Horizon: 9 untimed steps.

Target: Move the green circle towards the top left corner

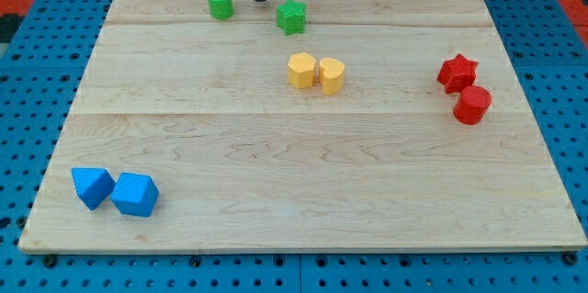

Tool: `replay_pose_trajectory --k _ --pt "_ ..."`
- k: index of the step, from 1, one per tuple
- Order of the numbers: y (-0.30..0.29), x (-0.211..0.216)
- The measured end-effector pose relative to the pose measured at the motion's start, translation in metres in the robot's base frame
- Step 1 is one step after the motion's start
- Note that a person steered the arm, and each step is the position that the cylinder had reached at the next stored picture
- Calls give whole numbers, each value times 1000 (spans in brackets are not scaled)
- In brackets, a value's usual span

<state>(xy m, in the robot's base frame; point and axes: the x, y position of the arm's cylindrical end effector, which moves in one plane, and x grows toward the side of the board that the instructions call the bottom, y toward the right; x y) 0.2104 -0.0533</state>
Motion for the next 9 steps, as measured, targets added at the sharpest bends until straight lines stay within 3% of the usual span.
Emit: replay_pose_trajectory --k 3,5,9 --pt "0 5" --pt "-73 5" --pt "-42 25"
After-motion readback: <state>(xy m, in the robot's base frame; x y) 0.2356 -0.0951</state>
